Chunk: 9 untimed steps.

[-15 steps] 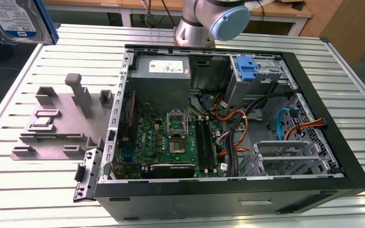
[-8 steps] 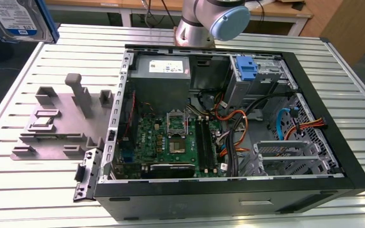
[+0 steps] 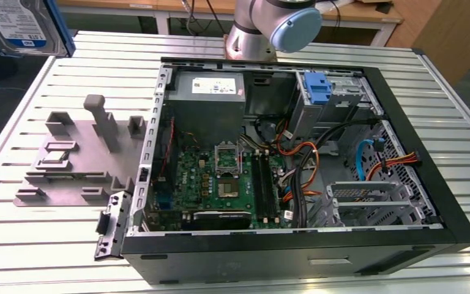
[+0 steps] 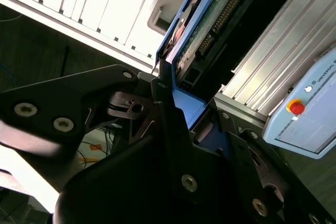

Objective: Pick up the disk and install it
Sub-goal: 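Pick up the disk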

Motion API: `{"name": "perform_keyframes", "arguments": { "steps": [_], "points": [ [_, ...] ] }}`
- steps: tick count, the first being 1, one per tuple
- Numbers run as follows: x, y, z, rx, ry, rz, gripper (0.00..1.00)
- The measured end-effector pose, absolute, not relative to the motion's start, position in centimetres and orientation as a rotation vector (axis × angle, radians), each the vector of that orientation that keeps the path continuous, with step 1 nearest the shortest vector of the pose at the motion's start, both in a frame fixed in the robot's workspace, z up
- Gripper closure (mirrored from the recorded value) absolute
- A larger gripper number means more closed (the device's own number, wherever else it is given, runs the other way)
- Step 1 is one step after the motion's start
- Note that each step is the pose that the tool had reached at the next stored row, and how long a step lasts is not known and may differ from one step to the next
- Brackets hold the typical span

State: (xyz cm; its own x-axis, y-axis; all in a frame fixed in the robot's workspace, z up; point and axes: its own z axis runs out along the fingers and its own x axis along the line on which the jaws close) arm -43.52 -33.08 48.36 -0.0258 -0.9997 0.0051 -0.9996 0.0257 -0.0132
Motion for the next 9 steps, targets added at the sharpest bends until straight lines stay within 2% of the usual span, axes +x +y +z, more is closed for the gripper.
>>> {"name": "perform_keyframes", "arguments": {
  "steps": [9],
  "points": [
    [-43.50,-33.59,48.36,-2.189,2.246,-0.021,0.64]
  ]
}}
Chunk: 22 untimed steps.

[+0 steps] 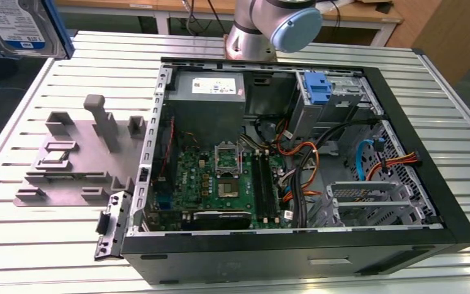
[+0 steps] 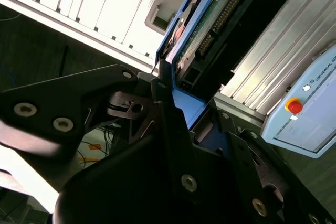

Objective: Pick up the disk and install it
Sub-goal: 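Pick up the disk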

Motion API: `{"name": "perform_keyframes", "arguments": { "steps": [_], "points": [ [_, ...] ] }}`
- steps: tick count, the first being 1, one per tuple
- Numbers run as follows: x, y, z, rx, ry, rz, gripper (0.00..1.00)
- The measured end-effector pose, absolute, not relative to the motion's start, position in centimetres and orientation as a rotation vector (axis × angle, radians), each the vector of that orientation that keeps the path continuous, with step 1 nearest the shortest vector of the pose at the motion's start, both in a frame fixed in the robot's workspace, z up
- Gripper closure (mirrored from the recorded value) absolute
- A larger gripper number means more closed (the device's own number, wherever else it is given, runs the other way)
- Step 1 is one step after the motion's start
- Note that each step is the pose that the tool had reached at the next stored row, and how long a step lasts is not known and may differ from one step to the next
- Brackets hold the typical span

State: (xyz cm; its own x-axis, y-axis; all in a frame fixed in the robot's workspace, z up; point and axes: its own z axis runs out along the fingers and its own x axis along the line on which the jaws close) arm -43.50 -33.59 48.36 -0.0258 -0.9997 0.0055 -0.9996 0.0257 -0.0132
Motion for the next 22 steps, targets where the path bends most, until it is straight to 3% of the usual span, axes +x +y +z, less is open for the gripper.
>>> {"name": "perform_keyframes", "arguments": {
  "steps": [22],
  "points": [
    [-42.1,-33.8,48.4,-2.189,2.246,-0.021,0.64]
  ]
}}
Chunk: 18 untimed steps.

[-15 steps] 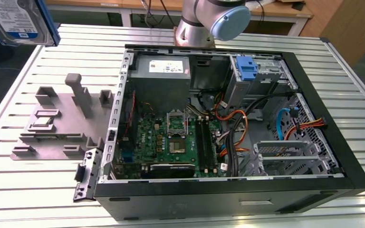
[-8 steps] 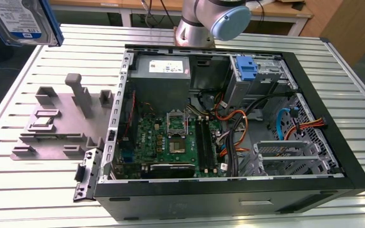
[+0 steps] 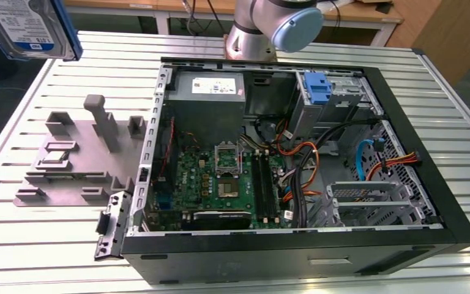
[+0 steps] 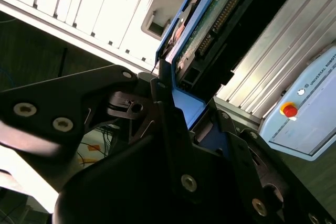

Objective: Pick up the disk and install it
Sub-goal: 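Pick up the disk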

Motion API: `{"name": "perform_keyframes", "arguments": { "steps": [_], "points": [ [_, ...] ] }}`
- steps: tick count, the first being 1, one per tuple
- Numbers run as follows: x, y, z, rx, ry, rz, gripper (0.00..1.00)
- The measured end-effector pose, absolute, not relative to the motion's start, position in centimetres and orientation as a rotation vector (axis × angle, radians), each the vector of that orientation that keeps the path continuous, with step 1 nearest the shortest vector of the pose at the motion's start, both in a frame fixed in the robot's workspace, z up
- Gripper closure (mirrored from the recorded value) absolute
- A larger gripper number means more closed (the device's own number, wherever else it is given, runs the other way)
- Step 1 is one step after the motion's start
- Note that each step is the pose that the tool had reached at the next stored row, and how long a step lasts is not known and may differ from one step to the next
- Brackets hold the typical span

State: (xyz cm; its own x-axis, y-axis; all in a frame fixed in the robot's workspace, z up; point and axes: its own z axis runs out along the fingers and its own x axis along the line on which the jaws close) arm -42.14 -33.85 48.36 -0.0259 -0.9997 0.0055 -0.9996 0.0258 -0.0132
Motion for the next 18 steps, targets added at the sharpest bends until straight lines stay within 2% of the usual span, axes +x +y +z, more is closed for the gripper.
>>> {"name": "perform_keyframes", "arguments": {
  "steps": [18],
  "points": [
    [-41.1,-34.3,48.4,-2.189,2.246,-0.021,0.64]
  ]
}}
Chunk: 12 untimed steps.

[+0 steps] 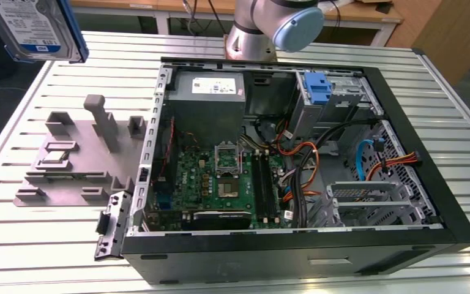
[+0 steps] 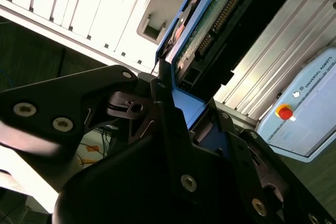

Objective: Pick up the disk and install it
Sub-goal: 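Pick up the disk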

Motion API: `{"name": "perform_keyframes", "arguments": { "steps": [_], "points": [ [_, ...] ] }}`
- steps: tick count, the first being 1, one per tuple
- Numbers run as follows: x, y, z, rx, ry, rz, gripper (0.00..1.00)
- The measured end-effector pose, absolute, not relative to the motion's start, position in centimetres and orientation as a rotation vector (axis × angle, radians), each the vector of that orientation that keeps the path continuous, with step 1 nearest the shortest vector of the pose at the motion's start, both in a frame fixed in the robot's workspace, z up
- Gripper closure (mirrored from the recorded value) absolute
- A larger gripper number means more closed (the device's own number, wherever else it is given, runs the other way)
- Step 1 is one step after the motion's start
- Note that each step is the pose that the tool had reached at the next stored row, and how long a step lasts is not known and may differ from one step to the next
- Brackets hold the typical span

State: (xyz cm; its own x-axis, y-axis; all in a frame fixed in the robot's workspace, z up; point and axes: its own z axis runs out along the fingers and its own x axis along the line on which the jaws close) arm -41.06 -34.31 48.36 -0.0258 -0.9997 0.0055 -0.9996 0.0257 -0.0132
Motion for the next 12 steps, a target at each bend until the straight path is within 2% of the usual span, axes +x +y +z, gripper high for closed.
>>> {"name": "perform_keyframes", "arguments": {
  "steps": [12],
  "points": [
    [-40.10,-34.30,48.36,-2.189,2.246,-0.021,0.64]
  ]
}}
